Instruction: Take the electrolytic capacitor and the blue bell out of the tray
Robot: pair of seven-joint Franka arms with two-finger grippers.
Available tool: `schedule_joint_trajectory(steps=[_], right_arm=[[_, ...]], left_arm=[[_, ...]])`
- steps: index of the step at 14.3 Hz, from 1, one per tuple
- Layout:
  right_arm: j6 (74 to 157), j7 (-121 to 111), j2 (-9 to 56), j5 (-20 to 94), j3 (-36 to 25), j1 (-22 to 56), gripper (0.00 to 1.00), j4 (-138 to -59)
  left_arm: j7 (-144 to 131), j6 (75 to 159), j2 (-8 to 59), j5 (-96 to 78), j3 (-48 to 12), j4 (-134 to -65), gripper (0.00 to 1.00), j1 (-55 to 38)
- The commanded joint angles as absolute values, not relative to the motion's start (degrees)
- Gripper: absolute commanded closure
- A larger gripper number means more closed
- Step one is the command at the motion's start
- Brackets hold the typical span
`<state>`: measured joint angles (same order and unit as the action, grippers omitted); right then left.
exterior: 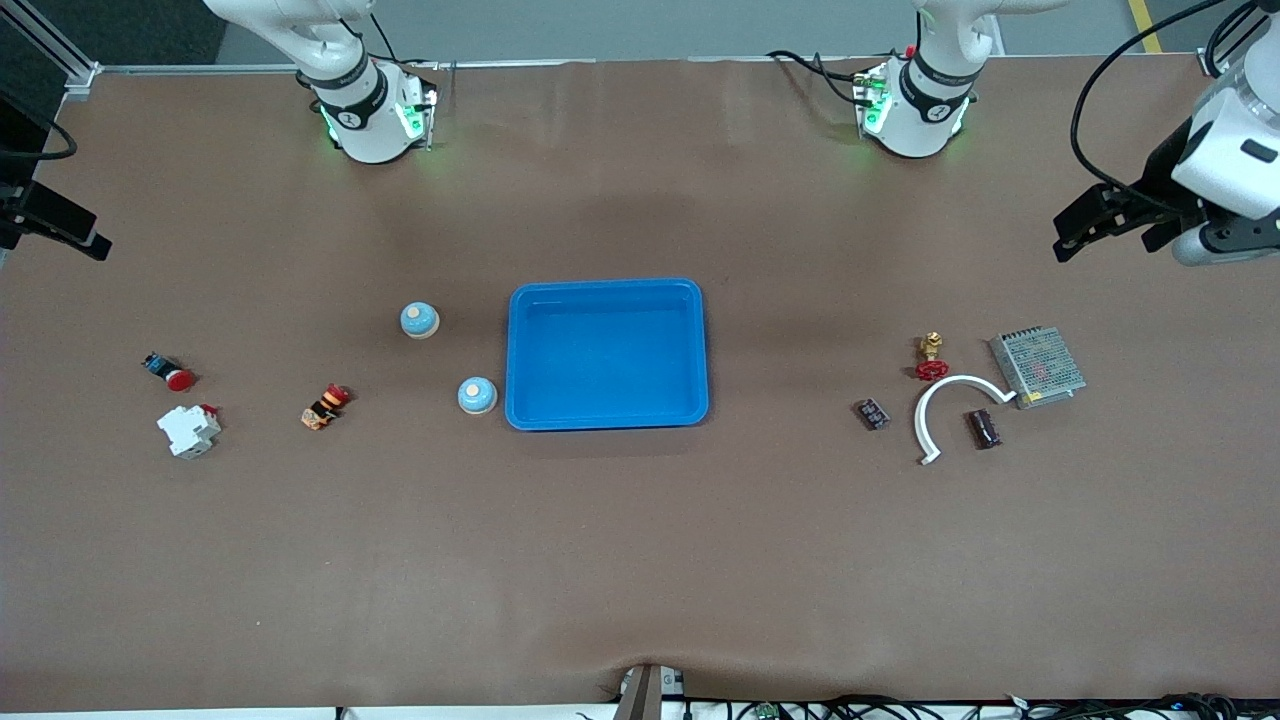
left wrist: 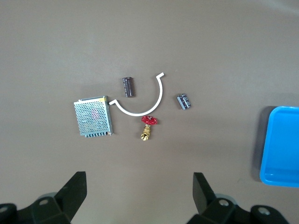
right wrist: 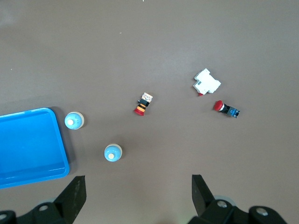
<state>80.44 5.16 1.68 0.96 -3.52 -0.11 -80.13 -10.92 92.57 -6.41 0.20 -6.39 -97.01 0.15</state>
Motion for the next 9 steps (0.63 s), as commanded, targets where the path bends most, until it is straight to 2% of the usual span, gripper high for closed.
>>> schedule_joint_trajectory(steps=[1, 9], right_arm=[[77.9, 5.5, 2.2, 1.1, -3.5, -0.1, 0.0, -78.4], [77.7, 5.5, 2.2, 1.1, -3.7, 0.3, 0.0, -78.4]], left_arm=[[-7.8, 91.1, -8.1, 0.2, -5.8, -97.9, 0.0, -0.1], [-8.0, 88.8, -6.5, 2.9, -6.3, -94.5, 0.0, -0.2]])
